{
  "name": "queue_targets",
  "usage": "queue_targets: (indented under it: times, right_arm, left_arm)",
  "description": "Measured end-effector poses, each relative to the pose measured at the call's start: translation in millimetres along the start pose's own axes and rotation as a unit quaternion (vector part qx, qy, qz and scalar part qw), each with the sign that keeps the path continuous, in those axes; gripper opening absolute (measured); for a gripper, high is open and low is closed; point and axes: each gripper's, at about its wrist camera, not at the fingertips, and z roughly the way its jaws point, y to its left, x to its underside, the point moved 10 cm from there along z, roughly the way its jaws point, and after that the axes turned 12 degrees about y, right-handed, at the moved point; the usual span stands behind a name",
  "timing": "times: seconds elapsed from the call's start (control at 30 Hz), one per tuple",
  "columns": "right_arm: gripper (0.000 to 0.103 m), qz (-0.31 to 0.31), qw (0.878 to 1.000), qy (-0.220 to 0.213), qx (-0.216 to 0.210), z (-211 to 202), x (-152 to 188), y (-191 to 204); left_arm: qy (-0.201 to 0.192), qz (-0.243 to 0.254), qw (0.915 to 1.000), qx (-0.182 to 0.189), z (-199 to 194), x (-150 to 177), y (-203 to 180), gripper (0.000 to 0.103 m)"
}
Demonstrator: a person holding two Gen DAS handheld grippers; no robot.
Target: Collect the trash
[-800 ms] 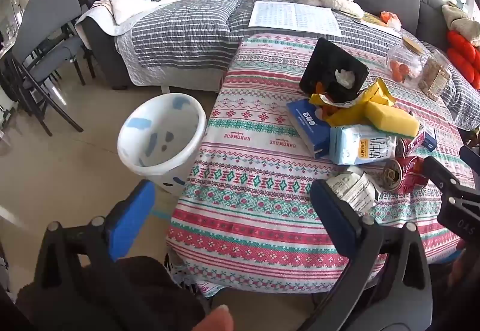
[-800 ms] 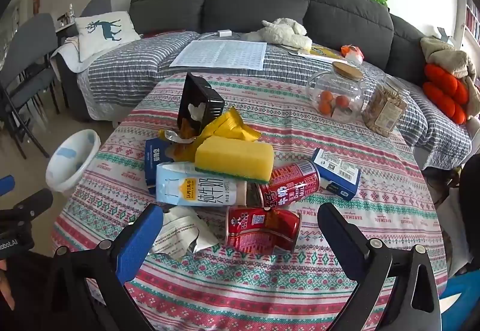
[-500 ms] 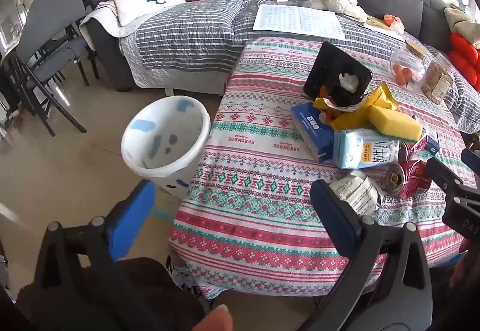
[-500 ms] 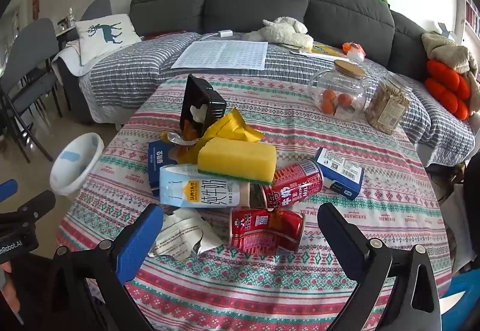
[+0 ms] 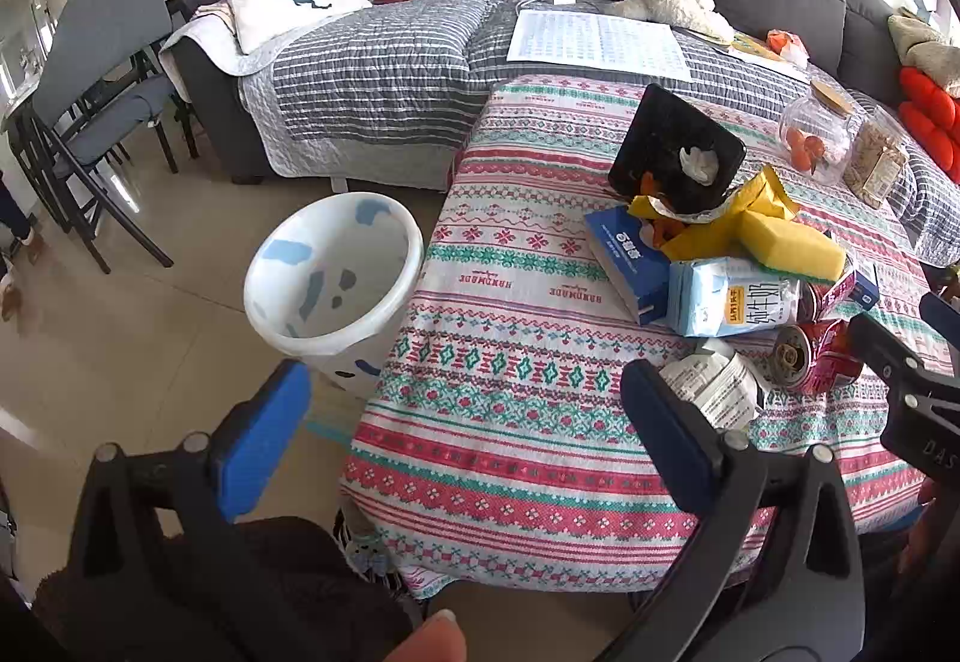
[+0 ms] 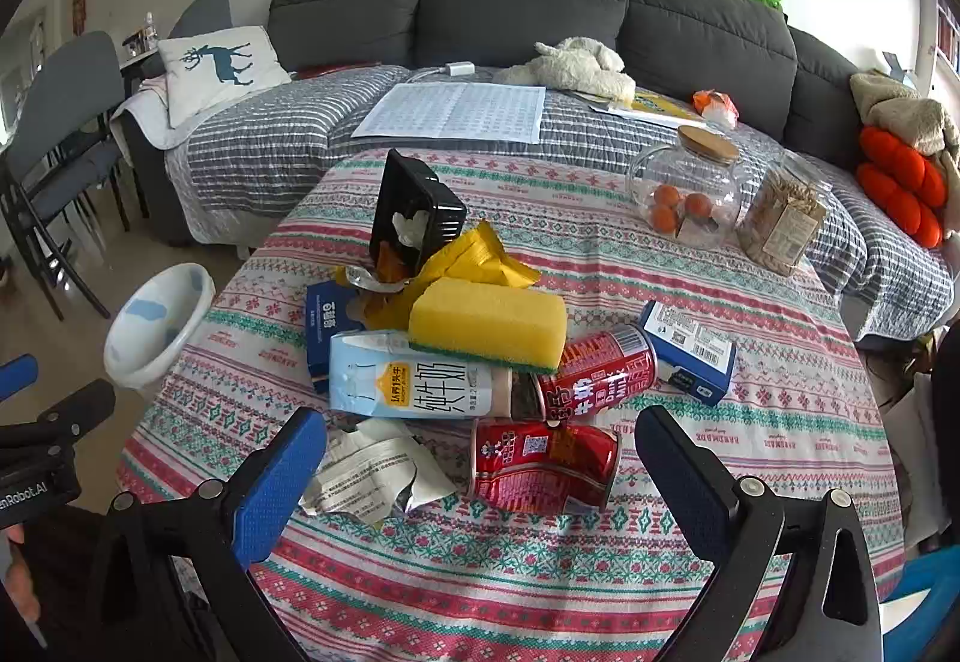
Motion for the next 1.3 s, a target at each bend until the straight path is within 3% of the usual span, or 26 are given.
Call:
queue_targets:
  times: [1.3]
  right_arm:
    - [0.103,0.008,0.999,0.027,-0.018,11.0,5.0,3.8]
  left_arm:
    - [-0.001,0.000,1.0000,0.007,-4.6,-1.7,0.7,0.102]
